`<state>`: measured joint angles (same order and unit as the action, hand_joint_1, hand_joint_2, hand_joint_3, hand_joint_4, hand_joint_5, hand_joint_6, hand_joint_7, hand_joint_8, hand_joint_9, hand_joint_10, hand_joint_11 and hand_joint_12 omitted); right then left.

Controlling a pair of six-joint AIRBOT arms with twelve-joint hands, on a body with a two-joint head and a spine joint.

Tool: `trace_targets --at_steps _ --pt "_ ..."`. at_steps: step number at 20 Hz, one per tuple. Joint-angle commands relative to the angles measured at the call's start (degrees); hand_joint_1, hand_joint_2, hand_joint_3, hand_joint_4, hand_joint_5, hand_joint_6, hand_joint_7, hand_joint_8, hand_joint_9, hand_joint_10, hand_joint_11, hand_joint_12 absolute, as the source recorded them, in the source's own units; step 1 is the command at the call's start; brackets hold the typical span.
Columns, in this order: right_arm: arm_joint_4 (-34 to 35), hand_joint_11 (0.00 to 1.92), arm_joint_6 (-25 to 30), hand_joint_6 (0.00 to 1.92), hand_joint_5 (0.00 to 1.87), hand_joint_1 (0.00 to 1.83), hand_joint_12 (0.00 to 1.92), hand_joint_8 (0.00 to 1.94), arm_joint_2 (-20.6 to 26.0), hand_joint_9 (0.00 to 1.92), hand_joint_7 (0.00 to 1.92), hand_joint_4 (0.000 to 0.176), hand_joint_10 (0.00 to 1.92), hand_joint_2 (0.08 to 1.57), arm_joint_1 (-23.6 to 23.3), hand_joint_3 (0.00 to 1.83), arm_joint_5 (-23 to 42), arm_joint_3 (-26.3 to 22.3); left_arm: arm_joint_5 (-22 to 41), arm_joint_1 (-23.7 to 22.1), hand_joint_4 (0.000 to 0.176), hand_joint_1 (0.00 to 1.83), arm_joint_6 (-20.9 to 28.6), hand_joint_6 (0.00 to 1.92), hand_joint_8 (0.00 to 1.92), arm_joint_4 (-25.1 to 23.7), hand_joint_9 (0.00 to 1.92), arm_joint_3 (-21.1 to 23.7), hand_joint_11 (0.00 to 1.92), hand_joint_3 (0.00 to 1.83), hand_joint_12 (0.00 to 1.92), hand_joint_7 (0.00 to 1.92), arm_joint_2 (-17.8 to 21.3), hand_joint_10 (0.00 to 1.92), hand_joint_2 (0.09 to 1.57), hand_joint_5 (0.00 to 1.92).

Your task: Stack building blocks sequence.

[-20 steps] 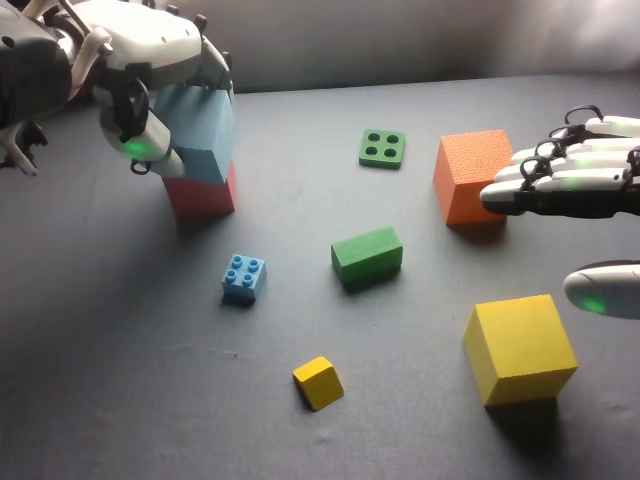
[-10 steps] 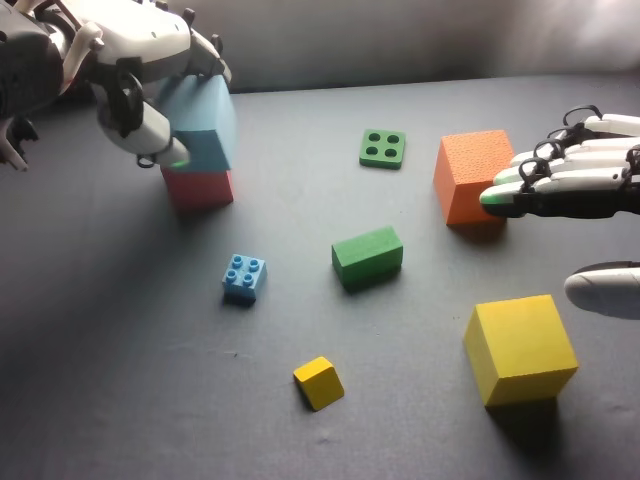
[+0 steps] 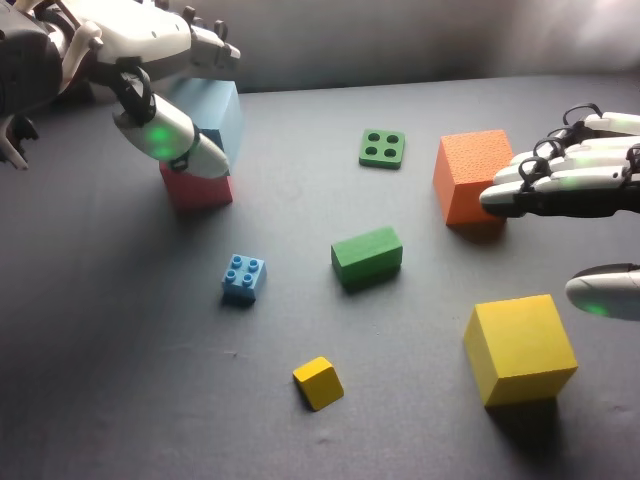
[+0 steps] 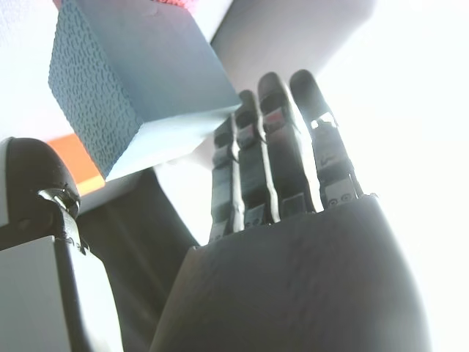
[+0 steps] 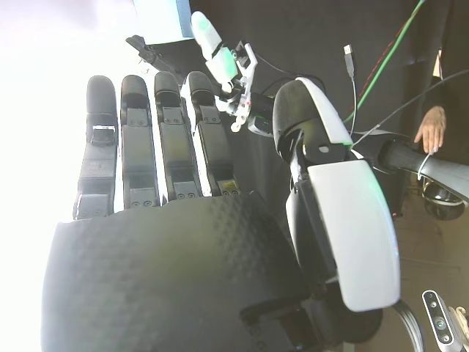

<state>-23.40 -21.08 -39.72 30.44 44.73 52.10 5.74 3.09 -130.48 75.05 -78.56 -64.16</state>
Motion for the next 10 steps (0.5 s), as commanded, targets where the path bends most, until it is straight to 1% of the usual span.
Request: trace_targets --at_steps 1,2,3,4,5,6,8,9,10 --pt "1.97 0.0 0.07 0.0 0.28 0.26 0.64 0.0 0.63 0.23 0.25 0.0 0.0 1.35 -0.59 0.0 6.31 -0.25 2.13 -0.82 0.0 0.57 -0.19 0.0 0.0 -0.4 0.33 -0.33 0.0 0.0 0.82 0.31 1.07 0.0 0.95 0.22" --pt "1.98 0.0 0.04 0.0 0.28 0.28 0.64 0.0 0.61 0.22 0.24 0.0 0.0 1.35 -0.87 0.0 4.39 -0.38 2.13 -0.82 0.0 0.54 -0.19 0.0 0.0 -0.38 0.27 -0.17 0.0 0.0 0.73 0.25 1.26 0.0 0.94 0.17" --pt "2.31 0.0 -0.03 0.0 0.29 0.31 0.65 0.01 0.56 0.23 0.26 0.0 0.0 1.34 -1.24 0.0 2.6 -0.52 2.13 -0.8 0.0 0.53 -0.19 0.0 0.0 -0.33 0.24 -0.04 0.0 0.0 0.71 0.22 1.42 0.0 0.91 0.15" --pt "4.29 0.0 -0.75 0.01 0.31 0.36 0.73 0.01 0.29 0.26 0.29 0.0 0.01 1.33 -1.93 0.0 -0.11 -0.98 2.13 -0.74 0.0 0.52 -0.19 0.0 0.0 -0.32 0.22 0.14 0.0 0.0 0.66 0.21 1.66 0.0 0.87 0.14" --pt "6.56 0.0 -1.92 0.0 0.3 0.36 0.72 0.0 -0.5 0.25 0.28 0.0 0.0 1.33 -2.88 0.0 -2.88 -1.37 2.22 -0.71 0.0 0.52 -0.19 0.0 0.0 -0.31 0.18 0.46 0.0 0.0 0.58 0.17 2.18 0.0 0.87 0.1" --pt "8.2 0.0 -1.92 0.0 0.29 0.37 0.66 0.0 -1.23 0.23 0.26 0.0 0.0 1.33 -4.01 0.0 -5.93 -1.62 2.55 -0.72 0.0 0.54 -0.19 0.0 0.0 -0.31 0.18 0.87 0.0 0.0 0.57 0.16 2.82 0.0 0.86 0.09" --pt "11.03 0.0 -1.91 0.01 0.31 0.41 0.68 0.01 -2.17 0.24 0.27 0.0 0.01 1.29 -5.89 0.0 -11.31 -2.11 2.78 -0.81 0.0 0.5 -0.19 0.0 0.0 -0.28 0.15 1.07 0.0 0.0 0.55 0.13 3.37 0.0 0.83 0.07" --pt "12.33 0.0 -1.89 0.0 0.26 0.39 0.62 0.0 -2.75 0.21 0.24 0.0 0.0 1.26 -6.93 0.0 -13.73 -2.45 2.87 -0.92 0.0 0.46 -0.19 0.0 0.0 -0.15 0.11 1.11 0.0 0.0 0.42 0.08 3.68 0.0 0.8 0.04" --pt "13.86 0.0 -1.89 0.0 0.26 0.39 0.62 0.0 -2.85 0.21 0.24 0.0 0.0 1.26 -7.68 0.0 -15.11 -3.26 2.97 -1.09 0.0 0.46 -0.19 0.0 0.0 0.01 0.11 1.14 0.0 0.0 0.42 0.08 3.98 0.0 0.8 0.04"
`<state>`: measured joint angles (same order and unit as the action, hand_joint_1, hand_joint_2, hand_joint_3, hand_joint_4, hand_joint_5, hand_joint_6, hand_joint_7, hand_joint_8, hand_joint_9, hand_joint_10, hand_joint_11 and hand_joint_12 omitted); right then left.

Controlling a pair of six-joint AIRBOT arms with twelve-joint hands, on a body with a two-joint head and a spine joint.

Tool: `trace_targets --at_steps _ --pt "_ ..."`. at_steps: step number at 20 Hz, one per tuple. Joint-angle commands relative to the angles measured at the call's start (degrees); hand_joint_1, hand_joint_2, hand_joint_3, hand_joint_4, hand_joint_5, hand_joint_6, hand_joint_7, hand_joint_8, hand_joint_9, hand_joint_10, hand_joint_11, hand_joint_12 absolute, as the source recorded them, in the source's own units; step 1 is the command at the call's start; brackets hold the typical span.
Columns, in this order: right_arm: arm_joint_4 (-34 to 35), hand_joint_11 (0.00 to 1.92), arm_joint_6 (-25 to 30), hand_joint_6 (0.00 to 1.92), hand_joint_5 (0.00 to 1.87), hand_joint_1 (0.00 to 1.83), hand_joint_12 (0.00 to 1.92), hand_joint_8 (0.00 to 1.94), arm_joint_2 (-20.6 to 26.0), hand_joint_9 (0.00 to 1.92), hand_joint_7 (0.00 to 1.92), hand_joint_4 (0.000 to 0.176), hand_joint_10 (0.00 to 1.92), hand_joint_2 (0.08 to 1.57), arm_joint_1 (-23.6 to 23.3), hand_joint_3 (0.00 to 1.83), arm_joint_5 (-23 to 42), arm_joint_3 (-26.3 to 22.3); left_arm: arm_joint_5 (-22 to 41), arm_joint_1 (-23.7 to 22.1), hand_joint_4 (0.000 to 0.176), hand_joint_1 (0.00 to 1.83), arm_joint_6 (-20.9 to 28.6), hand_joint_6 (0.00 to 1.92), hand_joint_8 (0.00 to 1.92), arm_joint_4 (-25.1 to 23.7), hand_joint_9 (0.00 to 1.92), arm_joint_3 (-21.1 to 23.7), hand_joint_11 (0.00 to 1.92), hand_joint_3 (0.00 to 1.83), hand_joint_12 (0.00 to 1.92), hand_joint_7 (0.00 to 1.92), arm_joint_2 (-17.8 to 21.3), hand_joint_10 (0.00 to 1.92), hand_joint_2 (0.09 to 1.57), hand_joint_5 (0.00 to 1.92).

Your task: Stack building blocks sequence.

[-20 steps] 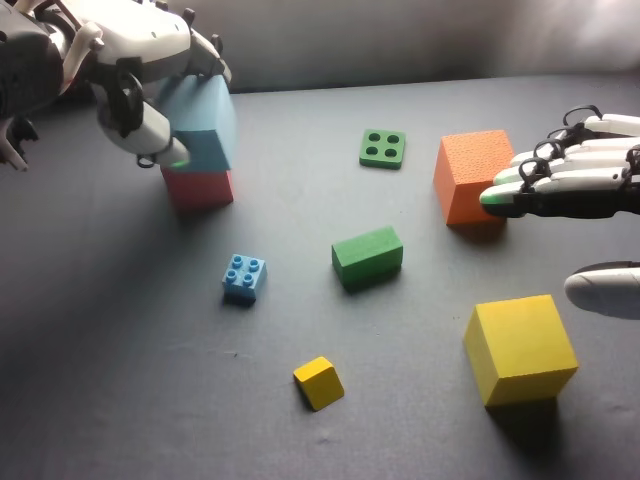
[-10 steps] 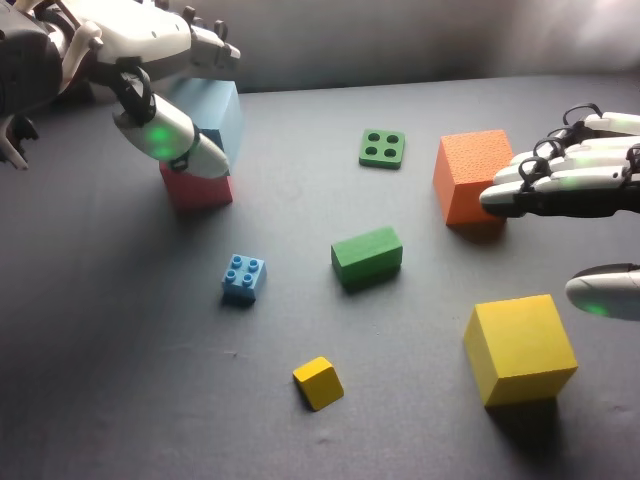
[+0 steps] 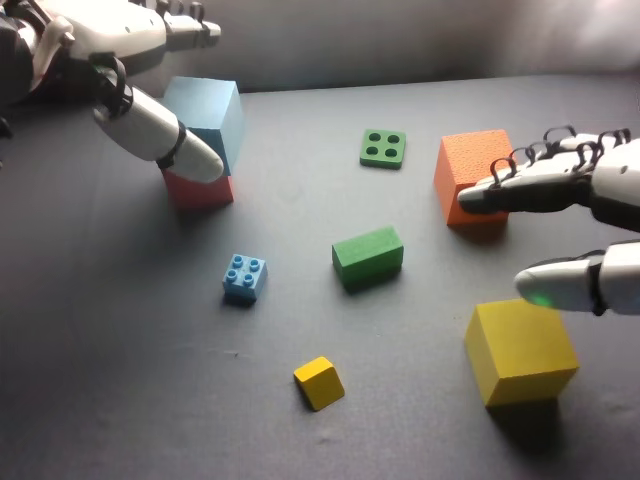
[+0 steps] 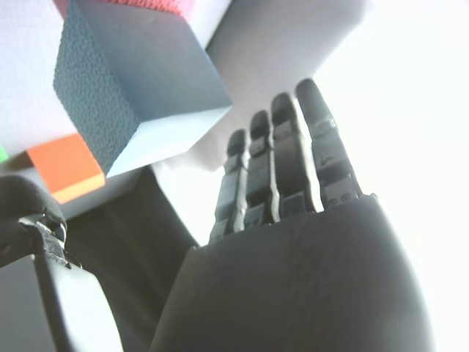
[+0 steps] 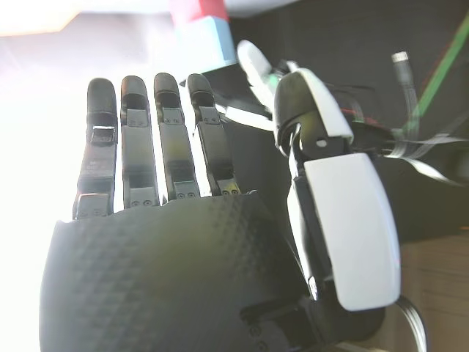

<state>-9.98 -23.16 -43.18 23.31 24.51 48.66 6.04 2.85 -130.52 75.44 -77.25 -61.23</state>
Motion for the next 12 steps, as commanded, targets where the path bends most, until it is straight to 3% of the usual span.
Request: trace_targets --at_steps 1,4,5,9,12 --pt "0.8 0.0 0.22 0.0 0.21 0.39 0.54 0.0 0.65 0.17 0.19 0.0 0.0 1.25 -0.74 0.0 4.6 -0.74 2.9 -0.91 0.0 0.45 -0.15 0.0 0.0 -0.37 0.09 -0.1 0.0 0.0 0.35 0.06 1.27 0.0 0.79 0.02" --pt "1.07 0.0 0.37 0.0 0.01 0.83 0.14 0.0 0.67 0.0 0.0 0.0 0.0 0.98 -0.74 0.0 2.19 -2.95 4.39 -0.89 0.0 0.46 -0.15 0.0 0.0 -0.3 0.07 1.04 0.0 0.0 0.26 0.05 2.97 0.0 0.79 0.01" --pt "1.07 0.0 0.37 0.0 0.0 1.1 0.02 0.0 0.67 0.0 0.0 0.0 0.0 0.87 -0.5 0.0 1.82 -3.34 5.24 -0.68 0.0 0.47 -0.16 0.0 0.01 -0.31 0.08 1.77 0.0 0.0 0.25 0.06 3.94 0.01 0.79 0.01" --pt "1.31 0.03 0.22 0.0 0.0 1.24 0.02 0.0 0.65 0.0 0.0 0.0 0.0 0.85 0.93 0.0 1.83 -3.41 8.82 0.87 0.0 0.44 -0.16 0.01 0.01 -0.16 0.13 4.24 0.0 0.0 0.4 0.1 6.55 0.01 0.79 0.05" --pt "1.31 0.01 0.2 0.0 0.0 1.29 0.01 0.0 0.46 0.0 0.0 0.0 0.0 0.87 1.5 0.0 1.87 -3.41 10.34 2.71 0.0 0.44 -0.16 0.0 0.0 -0.09 0.1 5.72 0.0 0.0 0.34 0.07 7.98 0.0 0.79 0.02"
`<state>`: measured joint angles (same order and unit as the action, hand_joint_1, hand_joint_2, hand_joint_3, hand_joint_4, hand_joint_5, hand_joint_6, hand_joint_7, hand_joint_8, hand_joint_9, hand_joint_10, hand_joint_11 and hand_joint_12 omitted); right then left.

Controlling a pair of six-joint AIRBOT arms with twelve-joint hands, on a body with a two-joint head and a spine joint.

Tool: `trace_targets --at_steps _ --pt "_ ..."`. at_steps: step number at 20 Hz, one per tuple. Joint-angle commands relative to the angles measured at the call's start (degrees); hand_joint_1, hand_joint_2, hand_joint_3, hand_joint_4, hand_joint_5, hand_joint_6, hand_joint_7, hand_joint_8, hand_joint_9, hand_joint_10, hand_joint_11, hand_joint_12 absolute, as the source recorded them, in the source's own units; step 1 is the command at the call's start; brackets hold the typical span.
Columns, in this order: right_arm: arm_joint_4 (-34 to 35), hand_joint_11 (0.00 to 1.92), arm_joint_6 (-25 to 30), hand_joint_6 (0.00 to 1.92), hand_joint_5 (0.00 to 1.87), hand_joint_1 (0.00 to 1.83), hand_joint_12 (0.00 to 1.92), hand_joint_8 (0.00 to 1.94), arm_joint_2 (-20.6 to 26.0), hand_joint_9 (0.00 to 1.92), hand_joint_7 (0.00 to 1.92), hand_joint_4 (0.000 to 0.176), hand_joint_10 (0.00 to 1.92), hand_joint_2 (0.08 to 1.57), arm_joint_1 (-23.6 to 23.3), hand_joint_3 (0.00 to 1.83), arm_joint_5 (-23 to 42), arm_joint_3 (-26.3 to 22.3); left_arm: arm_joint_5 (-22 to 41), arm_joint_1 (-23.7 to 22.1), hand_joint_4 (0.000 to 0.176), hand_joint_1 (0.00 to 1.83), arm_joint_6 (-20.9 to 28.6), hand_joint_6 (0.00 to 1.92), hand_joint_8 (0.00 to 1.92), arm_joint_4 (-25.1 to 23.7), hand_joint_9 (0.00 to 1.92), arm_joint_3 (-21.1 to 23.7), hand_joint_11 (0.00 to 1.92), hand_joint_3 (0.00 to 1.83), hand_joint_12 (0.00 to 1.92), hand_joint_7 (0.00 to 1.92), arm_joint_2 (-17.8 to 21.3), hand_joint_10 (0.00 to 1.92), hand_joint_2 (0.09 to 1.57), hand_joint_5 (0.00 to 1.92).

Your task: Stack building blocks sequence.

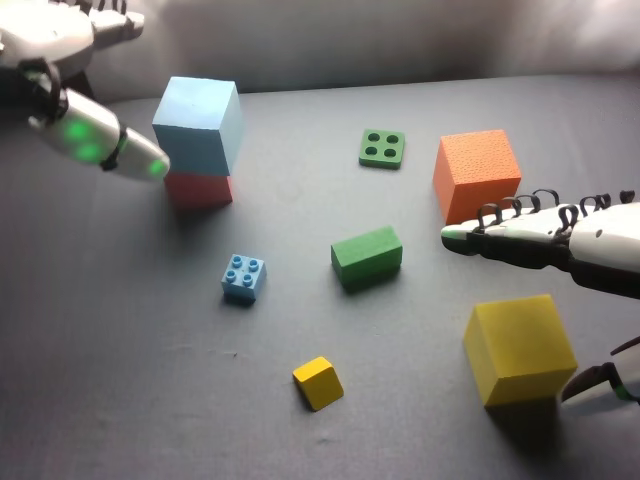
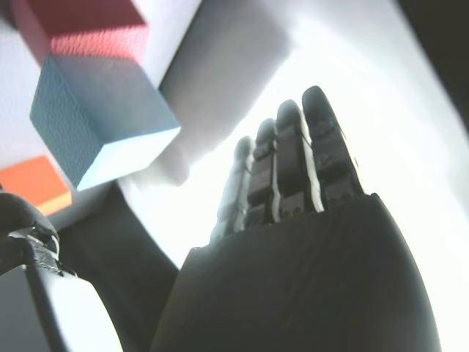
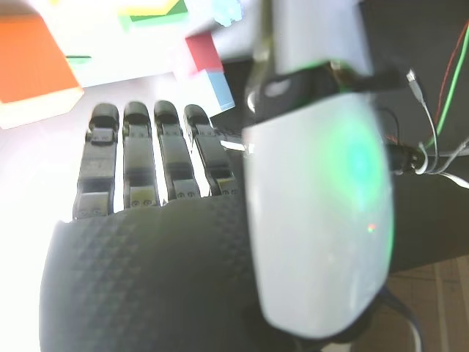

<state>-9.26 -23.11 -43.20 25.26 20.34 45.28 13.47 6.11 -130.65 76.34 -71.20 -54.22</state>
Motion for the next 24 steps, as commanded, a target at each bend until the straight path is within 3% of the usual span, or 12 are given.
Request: trace_targets --at_steps 1,2,3,6,8,9,10,14,18,20,22,24 --pt "0.59 0.0 0.06 0.0 0.0 1.37 0.2 0.0 0.35 0.0 0.0 0.0 0.0 0.86 -0.37 0.0 6.04 -0.02 3.59 0.14 0.0 0.48 -0.02 0.01 0.01 -0.99 0.1 0.28 0.0 0.0 0.28 0.07 1.54 0.01 0.77 0.04" --pt "0.59 0.0 -0.2 0.0 0.0 1.37 0.2 0.0 0.06 0.0 0.0 0.0 0.0 0.86 -0.15 0.0 6.04 -0.01 4.22 1.1 0.0 0.48 -0.01 0.01 0.01 -0.99 0.1 1.18 0.0 0.0 0.28 0.07 2.42 0.01 0.77 0.04" --pt "0.59 0.0 -0.38 0.0 0.0 1.35 0.32 0.0 -0.28 0.0 0.0 0.0 0.0 0.88 0.28 0.01 6.04 -0.01 4.79 2.02 0.0 0.44 0.03 0.0 0.0 -0.88 0.04 2.01 0.0 0.0 0.09 0.02 3.22 0.0 0.79 0.0" --pt "0.83 0.0 -0.5 0.0 0.0 1.31 0.37 0.0 -1.19 0.0 0.0 0.0 0.0 0.88 1.09 0.0 6.03 0.03 5.71 4.18 0.0 0.45 0.17 0.0 0.01 -0.94 0.1 4.07 0.0 0.0 0.27 0.11 5.66 0.0 0.8 0.06" --pt "3.22 0.0 -1.05 0.0 0.0 1.3 0.43 0.0 -1.83 0.0 0.0 0.0 0.0 0.88 1.2 0.0 5.69 0.04 6.14 6.15 0.0 0.43 0.85 0.0 0.0 -0.94 0.07 5.31 0.0 0.0 0.17 0.07 7.23 0.0 0.82 0.02" --pt "4.83 0.0 -1.84 0.01 0.02 1.31 0.52 0.0 -2.33 0.02 0.01 0.0 0.01 0.86 1.19 0.0 5.26 0.12 6.46 7.49 0.0 0.43 1.95 0.0 0.0 -1.28 0.06 6.23 0.0 0.0 0.15 0.06 8.27 0.0 0.82 0.02" --pt "5.73 0.0 -2.06 0.0 0.0 1.3 0.5 0.0 -2.83 0.0 0.0 0.0 0.0 0.89 1.2 0.0 4.98 0.22 7.06 8.95 0.0 0.44 4.32 0.0 0.0 -2.78 0.12 7.31 0.0 0.0 0.3 0.13 9.36 0.0 0.8 0.08" --pt "6.33 0.0 -3.25 0.0 0.0 1.3 0.46 0.0 -4.26 0.0 0.0 0.0 0.0 0.9 1.39 0.01 4.63 0.3 8.2 13.79 0.0 0.46 12.19 0.01 0.01 -8.4 0.14 11.44 0.0 0.0 0.4 0.15 13.35 0.01 0.8 0.1" --pt "7.49 0.0 -4.14 0.0 0.02 1.28 0.52 0.0 -5.97 0.02 0.01 0.0 0.0 0.92 2.07 0.01 4.64 1.63 8.27 18.95 0.0 0.42 29.28 0.0 0.0 -23.02 0.15 16.62 0.0 0.0 0.36 0.16 16.65 0.0 0.81 0.11" --pt "7.71 0.0 -4.18 0.0 0.0 1.26 0.58 0.0 -6.52 0.03 0.0 0.0 0.01 0.94 2.61 0.01 4.64 2.34 8.53 20.88 0.0 0.44 39.68 0.0 0.0 -33.87 0.15 18.85 0.0 0.0 0.4 0.15 17.69 0.01 0.82 0.11" --pt "7.9 0.0 -4.21 0.01 0.02 1.27 0.63 0.01 -7.13 0.05 0.02 0.0 0.01 0.95 3.17 0.0 4.68 3.21 8.72 22.43 0.0 0.47 50.85 0.01 0.01 -46.82 0.16 21.44 0.0 0.0 0.41 0.17 19.02 0.01 0.82 0.12" --pt "9.41 0.0 -5.02 0.0 0.02 1.27 0.6 0.0 -7.71 0.04 0.01 0.0 0.0 0.96 3.56 0.01 5.18 3.88 10.22 23.69 0.0 0.47 65.57 0.01 0.01 -64.5 0.17 23.29 0.0 0.0 0.42 0.19 19.47 0.01 0.81 0.13"
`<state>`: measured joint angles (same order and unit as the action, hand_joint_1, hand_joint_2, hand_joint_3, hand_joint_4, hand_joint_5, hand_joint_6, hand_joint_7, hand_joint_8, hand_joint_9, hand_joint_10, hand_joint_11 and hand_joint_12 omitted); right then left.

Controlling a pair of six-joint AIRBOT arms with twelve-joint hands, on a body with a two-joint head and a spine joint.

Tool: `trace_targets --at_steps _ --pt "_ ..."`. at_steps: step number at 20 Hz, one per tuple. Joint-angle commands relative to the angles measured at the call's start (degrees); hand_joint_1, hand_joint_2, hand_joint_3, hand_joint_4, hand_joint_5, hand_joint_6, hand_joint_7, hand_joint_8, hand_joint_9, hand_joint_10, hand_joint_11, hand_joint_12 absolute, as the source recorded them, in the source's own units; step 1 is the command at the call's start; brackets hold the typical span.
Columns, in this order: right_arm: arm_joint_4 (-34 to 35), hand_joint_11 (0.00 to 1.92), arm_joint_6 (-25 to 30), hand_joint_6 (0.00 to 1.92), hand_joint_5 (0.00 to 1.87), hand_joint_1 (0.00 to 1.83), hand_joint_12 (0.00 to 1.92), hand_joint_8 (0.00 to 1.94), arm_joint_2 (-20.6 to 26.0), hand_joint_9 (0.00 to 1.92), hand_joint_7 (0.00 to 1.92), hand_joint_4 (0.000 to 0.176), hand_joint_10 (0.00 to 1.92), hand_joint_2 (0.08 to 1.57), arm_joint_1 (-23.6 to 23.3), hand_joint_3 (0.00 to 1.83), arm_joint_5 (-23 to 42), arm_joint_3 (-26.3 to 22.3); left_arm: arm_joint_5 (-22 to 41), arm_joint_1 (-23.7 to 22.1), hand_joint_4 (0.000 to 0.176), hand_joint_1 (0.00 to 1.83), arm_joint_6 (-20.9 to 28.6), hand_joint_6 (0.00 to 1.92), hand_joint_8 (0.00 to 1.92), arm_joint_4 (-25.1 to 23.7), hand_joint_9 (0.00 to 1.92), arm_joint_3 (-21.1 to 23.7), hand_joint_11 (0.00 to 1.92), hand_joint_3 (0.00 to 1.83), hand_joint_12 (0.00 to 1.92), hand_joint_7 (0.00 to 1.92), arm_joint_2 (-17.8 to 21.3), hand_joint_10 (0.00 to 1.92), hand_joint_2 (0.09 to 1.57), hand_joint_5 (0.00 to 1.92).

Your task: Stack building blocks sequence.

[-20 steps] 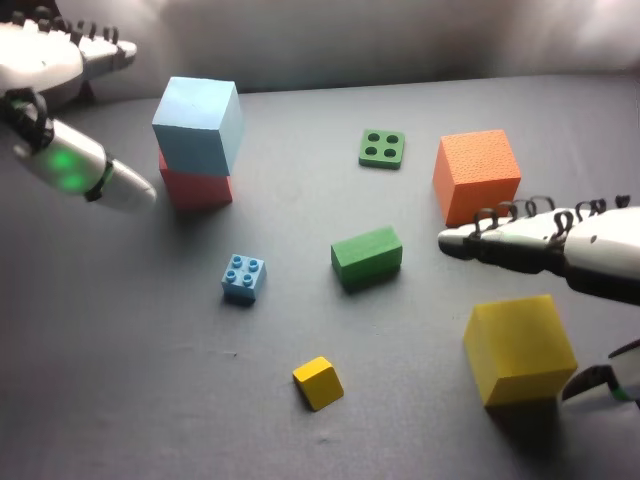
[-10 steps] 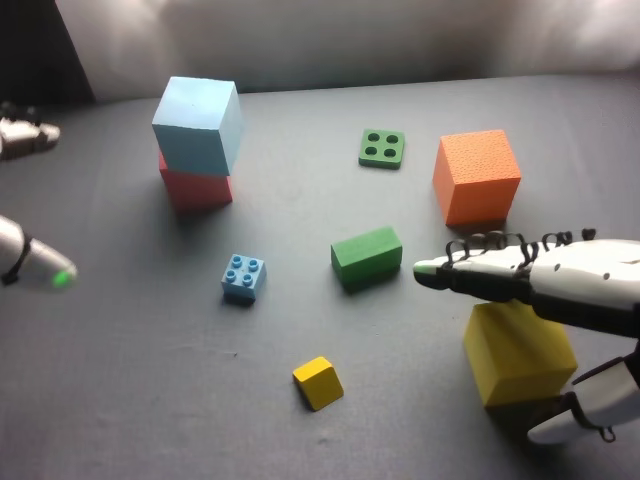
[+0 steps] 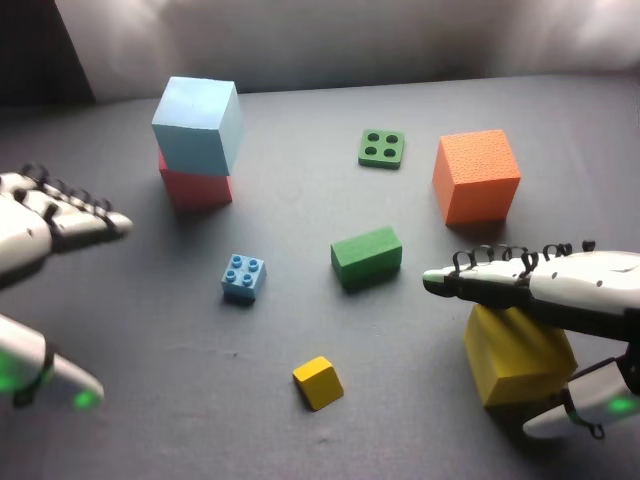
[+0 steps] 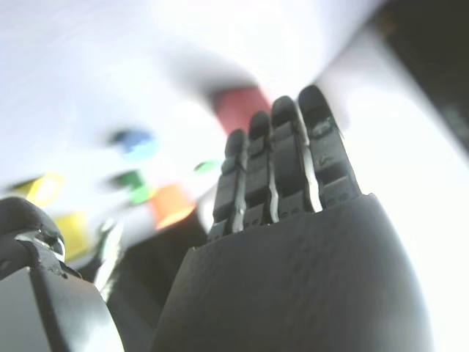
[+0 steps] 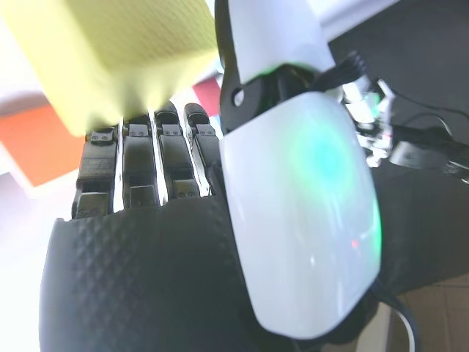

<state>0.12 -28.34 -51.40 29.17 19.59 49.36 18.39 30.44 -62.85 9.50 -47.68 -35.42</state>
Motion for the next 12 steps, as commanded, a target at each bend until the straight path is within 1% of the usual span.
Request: trace_targets --at_steps 1,2,3,4,5,6,8,9,10,11,12 --pt "0.64 0.0 0.01 0.01 0.04 1.26 0.57 0.0 0.21 0.03 0.02 0.0 0.0 0.97 -0.28 0.01 6.31 0.18 7.08 0.06 0.0 0.47 5.85 0.0 0.01 -6.43 0.18 0.45 0.0 0.0 0.39 0.19 0.6 0.01 0.83 0.12" --pt "1.12 0.0 0.0 0.01 0.06 1.27 0.6 0.0 -0.08 0.04 0.04 0.0 0.0 0.98 -0.24 0.01 6.64 0.55 9.61 1.05 0.0 0.47 11.79 0.01 0.01 -13.25 0.2 1.02 0.0 0.0 0.43 0.22 0.38 0.01 0.82 0.14" --pt "1.56 0.0 0.0 0.01 0.09 1.27 0.65 0.01 -0.38 0.07 0.05 0.0 0.01 0.98 -0.08 0.0 6.78 0.91 13.84 2.18 0.0 0.47 15.53 0.0 0.01 -18.36 0.2 1.81 0.0 0.0 0.43 0.21 0.12 0.01 0.82 0.14" --pt "1.62 0.0 -0.01 0.01 0.11 1.28 0.71 0.01 -0.41 0.1 0.09 0.0 0.02 0.98 0.05 0.0 6.8 1.02 17.24 2.94 0.0 0.45 16.89 0.0 0.0 -21.73 0.18 2.62 0.0 0.01 0.37 0.2 -0.09 0.0 0.84 0.12" --pt "1.62 0.0 -0.04 0.02 0.18 1.28 0.8 0.02 -0.41 0.15 0.16 0.0 0.03 0.98 0.1 0.0 6.86 1.06 17.88 3.01 0.0 0.47 17.22 0.01 0.01 -22.76 0.21 2.96 0.0 0.0 0.45 0.23 -0.13 0.01 0.84 0.15" --pt "1.62 0.0 -0.04 0.02 0.25 1.31 0.9 0.01 -0.41 0.22 0.23 0.0 0.03 0.97 0.17 0.0 7.08 1.16 18.08 2.8 0.0 0.46 19.92 0.0 0.0 -26.19 0.21 3.53 0.0 0.0 0.44 0.23 -0.13 0.0 0.84 0.15" --pt "1.62 0.03 -0.05 0.02 0.47 1.38 1.1 0.01 -0.41 0.43 0.47 0.0 0.04 1.01 0.37 0.0 7.4 1.39 18.32 1.77 0.0 0.41 27.54 0.0 0.0 -33.9 0.19 3.59 0.0 0.01 0.38 0.21 -0.2 0.0 0.87 0.13" --pt "1.62 0.06 -0.05 0.02 0.53 1.38 1.11 0.01 -0.41 0.5 0.54 0.0 0.03 1.04 0.44 0.0 7.52 1.48 18.47 1.4 0.0 0.4 29.47 0.0 0.0 -35.93 0.2 3.7 0.0 0.01 0.4 0.22 -0.3 0.0 0.88 0.14" --pt "1.62 0.17 -0.05 0.02 0.67 1.39 1.14 0.02 -0.4 0.65 0.69 0.0 0.05 1.03 0.45 0.0 7.6 1.56 18.88 0.83 0.0 0.39 31.45 0.0 0.0 -38.97 0.2 4.08 0.0 0.01 0.41 0.22 -0.36 0.01 0.88 0.14" --pt "1.61 0.29 -0.06 0.03 0.82 1.4 1.16 0.03 -0.39 0.8 0.87 0.0 0.07 1.03 0.45 0.0 7.69 1.57 19.27 0.15 0.0 0.39 31.46 0.01 0.01 -41.18 0.23 4.5 0.0 0.01 0.48 0.24 -0.34 0.01 0.88 0.16" --pt "1.61 0.33 -0.06 0.01 0.9 1.37 1.21 0.83 -0.38 0.89 0.95 0.0 0.05 1.11 0.44 0.0 7.74 1.57 19.28 -0.53 0.0 0.39 31.46 0.0 0.0 -42.62 0.22 4.78 0.0 0.01 0.44 0.23 -0.36 0.0 0.89 0.15"
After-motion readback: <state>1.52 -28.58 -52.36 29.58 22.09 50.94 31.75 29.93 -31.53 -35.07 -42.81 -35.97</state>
